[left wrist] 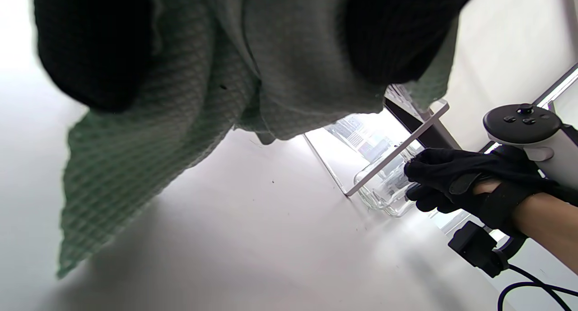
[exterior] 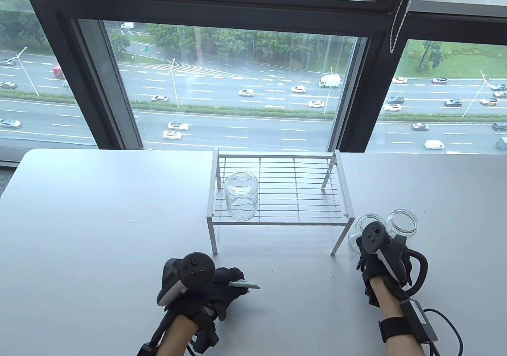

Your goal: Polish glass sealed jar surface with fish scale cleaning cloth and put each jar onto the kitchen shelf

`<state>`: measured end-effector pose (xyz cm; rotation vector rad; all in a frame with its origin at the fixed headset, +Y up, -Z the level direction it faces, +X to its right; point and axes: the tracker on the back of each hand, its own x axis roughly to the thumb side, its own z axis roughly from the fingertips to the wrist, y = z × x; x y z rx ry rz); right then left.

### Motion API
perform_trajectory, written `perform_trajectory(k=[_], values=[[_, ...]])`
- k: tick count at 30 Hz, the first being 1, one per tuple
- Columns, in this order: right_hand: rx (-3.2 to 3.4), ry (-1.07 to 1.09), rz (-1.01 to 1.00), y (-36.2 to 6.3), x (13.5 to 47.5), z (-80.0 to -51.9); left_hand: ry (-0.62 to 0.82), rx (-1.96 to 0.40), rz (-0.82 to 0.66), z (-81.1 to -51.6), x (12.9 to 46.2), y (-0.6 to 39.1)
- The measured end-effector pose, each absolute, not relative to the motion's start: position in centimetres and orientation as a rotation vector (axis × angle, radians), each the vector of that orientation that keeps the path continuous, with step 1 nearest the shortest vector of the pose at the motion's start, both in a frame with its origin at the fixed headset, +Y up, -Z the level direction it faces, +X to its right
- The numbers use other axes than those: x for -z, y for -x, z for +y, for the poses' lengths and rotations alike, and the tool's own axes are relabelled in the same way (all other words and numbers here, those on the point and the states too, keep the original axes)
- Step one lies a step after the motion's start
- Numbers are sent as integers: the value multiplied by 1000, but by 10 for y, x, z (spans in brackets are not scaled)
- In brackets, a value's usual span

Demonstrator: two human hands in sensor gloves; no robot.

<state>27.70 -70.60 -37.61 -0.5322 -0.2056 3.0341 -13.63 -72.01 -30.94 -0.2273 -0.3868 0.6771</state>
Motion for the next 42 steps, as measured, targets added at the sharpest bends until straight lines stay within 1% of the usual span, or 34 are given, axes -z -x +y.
perform_trajectory(k=[3, 8, 12, 17, 22, 26, 28, 30, 33, 34, 37, 39, 42], values=[[-2961, 500, -228, -284, 357, -704, 201, -710, -392, -718, 309, 138], [-2928, 437, -187, -294, 326, -699, 183, -820, -413, -718, 308, 138], [-2897, 340, -153, -294, 299, -690, 174, -919, -421, -718, 307, 137], [-2758, 194, -82, -285, 269, -680, 153, -1037, -418, -720, 307, 139], [-2600, -18, -9, -258, 255, -673, 109, -1231, -397, -723, 307, 140], [-2499, -201, -17, -228, 252, -667, 111, -1404, -384, -725, 306, 139], [-2403, -315, 7, -207, 253, -664, 156, -1497, -375, -728, 305, 137], [-2282, -453, 64, -183, 260, -660, 247, -1649, -369, -735, 305, 133], [-2157, -604, 141, -156, 271, -654, 285, -1767, -399, -738, 305, 130], [-2126, -637, 156, -149, 276, -653, 296, -1771, -438, -738, 306, 128], [-2055, -649, 157, -138, 289, -653, 361, -1819, -554, -737, 305, 125], [-1996, -663, 138, -139, 297, -658, 354, -1881, -595, -734, 304, 125], [-1904, -647, 97, -145, 301, -672, 383, -1854, -694, -730, 301, 123]])
